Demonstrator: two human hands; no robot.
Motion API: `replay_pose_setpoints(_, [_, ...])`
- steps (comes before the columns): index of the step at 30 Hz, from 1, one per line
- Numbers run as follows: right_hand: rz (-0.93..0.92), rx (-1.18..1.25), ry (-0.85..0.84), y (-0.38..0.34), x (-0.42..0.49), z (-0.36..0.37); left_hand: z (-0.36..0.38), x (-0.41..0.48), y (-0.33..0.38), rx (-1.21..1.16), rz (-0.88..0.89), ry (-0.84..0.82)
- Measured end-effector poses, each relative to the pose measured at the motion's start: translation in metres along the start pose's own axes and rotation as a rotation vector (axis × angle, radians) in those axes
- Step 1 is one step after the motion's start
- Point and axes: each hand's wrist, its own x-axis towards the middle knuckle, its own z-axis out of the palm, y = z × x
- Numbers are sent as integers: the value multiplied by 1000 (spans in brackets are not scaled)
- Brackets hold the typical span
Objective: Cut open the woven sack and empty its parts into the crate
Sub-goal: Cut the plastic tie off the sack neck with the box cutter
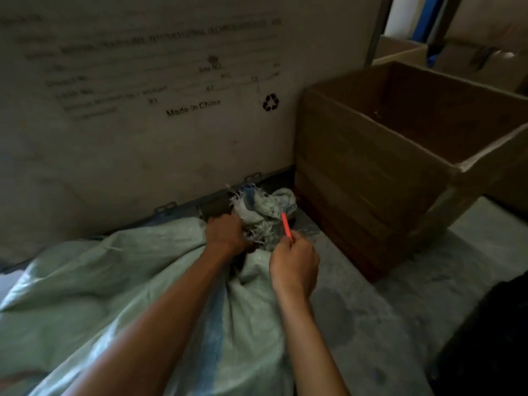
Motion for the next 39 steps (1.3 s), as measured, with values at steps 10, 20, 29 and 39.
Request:
replay_pose_setpoints(10, [-301,304,2,-125,-60,-49,-142,-115,-80,-1152,-107,149])
replay_pose_setpoints(20, [-373,540,-363,-185,-106,-41,-163,-210,-101,-2185,-141,-173])
replay_pose_setpoints(29, [-48,627,-692,-164,-102,-64,-144,-224,-104,-1933,-111,-40])
replay_pose_setpoints(39, [-206,620,-637,-153,-98,-82,-155,-228,-98,-1089,-387,734])
